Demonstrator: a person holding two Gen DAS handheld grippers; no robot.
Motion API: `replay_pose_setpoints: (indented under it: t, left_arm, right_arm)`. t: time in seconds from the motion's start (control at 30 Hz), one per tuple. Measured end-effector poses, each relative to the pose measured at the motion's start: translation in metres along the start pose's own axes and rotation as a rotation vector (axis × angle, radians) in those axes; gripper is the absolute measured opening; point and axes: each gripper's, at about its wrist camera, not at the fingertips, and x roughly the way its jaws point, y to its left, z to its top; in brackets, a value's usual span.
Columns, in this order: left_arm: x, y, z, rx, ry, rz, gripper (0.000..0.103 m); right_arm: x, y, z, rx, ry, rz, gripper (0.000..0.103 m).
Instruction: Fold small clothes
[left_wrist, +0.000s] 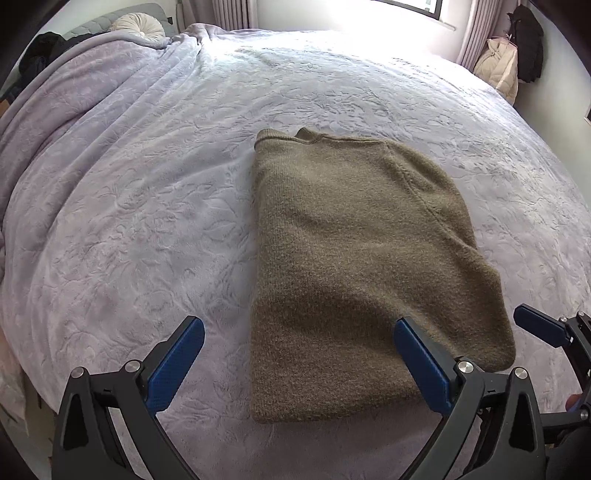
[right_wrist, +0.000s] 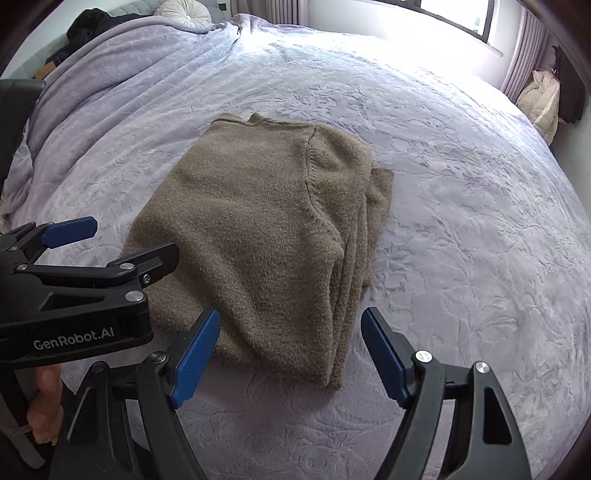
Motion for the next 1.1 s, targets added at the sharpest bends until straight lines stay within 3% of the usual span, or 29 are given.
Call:
replay_pose_setpoints:
  t: [0.3, 0.43, 1.1]
  left_arm:
    - [0.004, 0.005, -0.009, -0.046, 0.009, 0.031, 0.103]
    - [0.001, 0.007, -0.009, -0.058, -0.002, 0.003, 0.103]
    - [0.003, 0.001, -0.008, -0.038, -0.004, 0.007, 0.103]
  right_arm:
    - [0.007, -0.002, -0.002, 0.002, 0.021, 0.011, 0.081]
    - [0.008, -0.002, -0.002, 0.002, 0.024, 0.012, 0.081]
    - [0.011, 0.0, -0.002, -0.003, 0.038, 0.015, 0.081]
